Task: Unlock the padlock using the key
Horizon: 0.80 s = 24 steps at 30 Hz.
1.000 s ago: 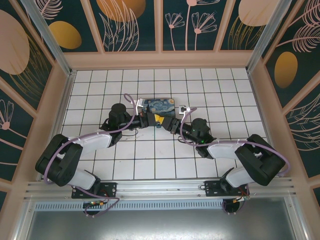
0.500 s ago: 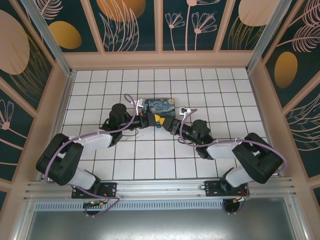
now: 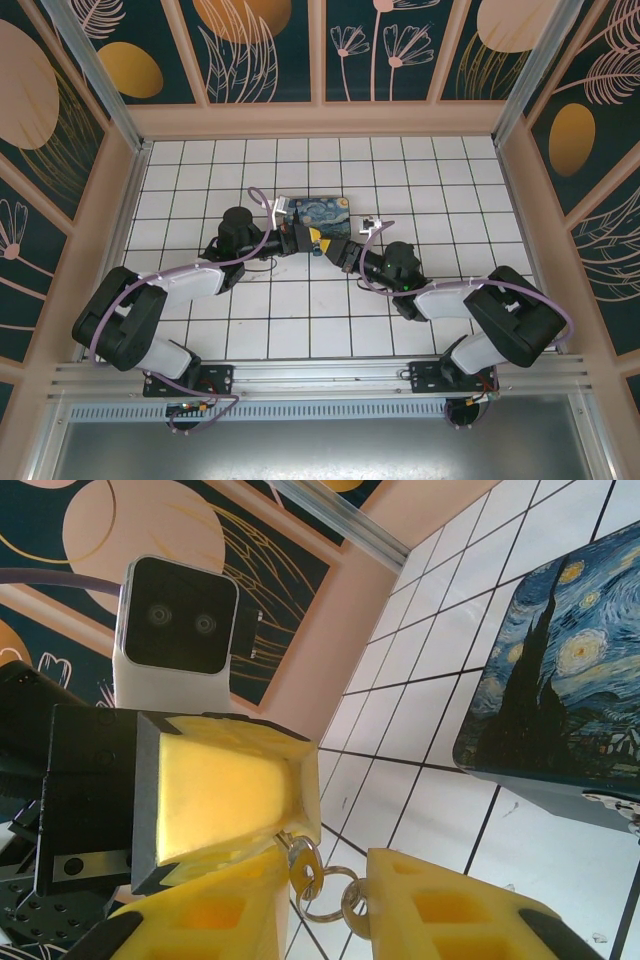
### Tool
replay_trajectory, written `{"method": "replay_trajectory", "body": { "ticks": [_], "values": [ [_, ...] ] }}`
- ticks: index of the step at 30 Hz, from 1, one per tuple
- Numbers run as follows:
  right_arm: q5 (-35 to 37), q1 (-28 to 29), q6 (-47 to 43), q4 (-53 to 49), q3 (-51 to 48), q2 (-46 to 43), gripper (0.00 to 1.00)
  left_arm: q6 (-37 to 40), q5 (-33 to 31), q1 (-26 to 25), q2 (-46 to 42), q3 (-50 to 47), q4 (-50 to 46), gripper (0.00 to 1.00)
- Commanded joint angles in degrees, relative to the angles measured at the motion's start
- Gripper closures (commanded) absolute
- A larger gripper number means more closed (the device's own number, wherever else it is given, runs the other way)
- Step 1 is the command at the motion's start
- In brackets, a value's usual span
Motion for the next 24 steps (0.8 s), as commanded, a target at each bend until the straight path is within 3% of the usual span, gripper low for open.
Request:
{"method": "replay_trajectory", "body": {
  "ticks": [1,24],
  "values": [
    [-1.2,-0.4,0.0,0.1,0.9,-0.3,0.73,-0.5,1.2,-0.1,0.4,0.2,3.8,1.00],
    [-2.2,-1.6,0.0,-0.6,1.8,-1.7,0.76,-0.7,1.2,-0.1,1.0,-1.0,4.8,1.00]
  ]
}}
